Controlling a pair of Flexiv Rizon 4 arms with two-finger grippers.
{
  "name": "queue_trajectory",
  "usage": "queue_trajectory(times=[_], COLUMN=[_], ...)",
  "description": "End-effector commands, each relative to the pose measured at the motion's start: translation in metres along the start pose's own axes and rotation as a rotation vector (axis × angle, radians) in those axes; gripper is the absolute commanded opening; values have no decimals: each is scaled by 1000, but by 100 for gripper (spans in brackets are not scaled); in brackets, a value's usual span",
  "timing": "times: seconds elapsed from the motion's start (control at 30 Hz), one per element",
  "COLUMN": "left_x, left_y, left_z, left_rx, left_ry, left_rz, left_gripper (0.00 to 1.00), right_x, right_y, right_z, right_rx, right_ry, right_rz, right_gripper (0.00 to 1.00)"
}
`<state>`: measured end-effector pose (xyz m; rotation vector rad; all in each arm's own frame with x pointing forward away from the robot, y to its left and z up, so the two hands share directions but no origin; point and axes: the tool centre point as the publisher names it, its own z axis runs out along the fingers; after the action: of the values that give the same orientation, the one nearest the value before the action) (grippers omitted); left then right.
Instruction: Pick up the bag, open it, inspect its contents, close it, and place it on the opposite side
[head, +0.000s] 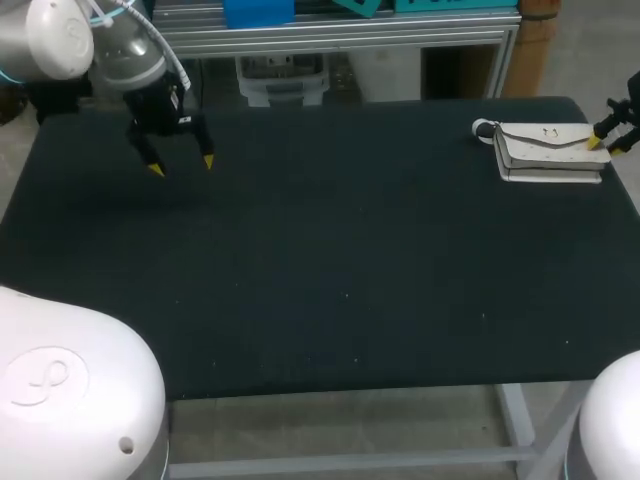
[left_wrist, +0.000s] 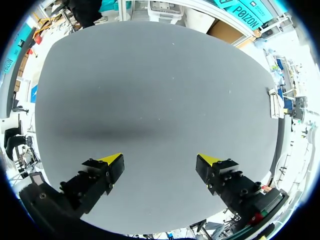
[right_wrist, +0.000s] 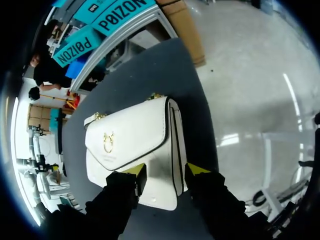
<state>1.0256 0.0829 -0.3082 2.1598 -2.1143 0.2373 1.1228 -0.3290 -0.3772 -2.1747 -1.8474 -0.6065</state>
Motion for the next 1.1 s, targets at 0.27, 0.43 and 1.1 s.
queue_trajectory(times=[0.27, 0.43, 1.1], left_x=[0, 0, 0], left_y=[-1, -1, -1], left_z=[0, 0, 0], left_rx=[-2, -2, -2], left_ry=[-1, -1, -1], left_rz=[0, 0, 0], left_gripper=[100, 100, 100], right_x=[3, 18, 99], right_y=[-15, -26, -76], right_z=[-26, -41, -87], right_rx=[-15, 5, 16], right_ry=[4, -19, -173], right_rz=[2, -20, -170], right_gripper=[100, 100, 100])
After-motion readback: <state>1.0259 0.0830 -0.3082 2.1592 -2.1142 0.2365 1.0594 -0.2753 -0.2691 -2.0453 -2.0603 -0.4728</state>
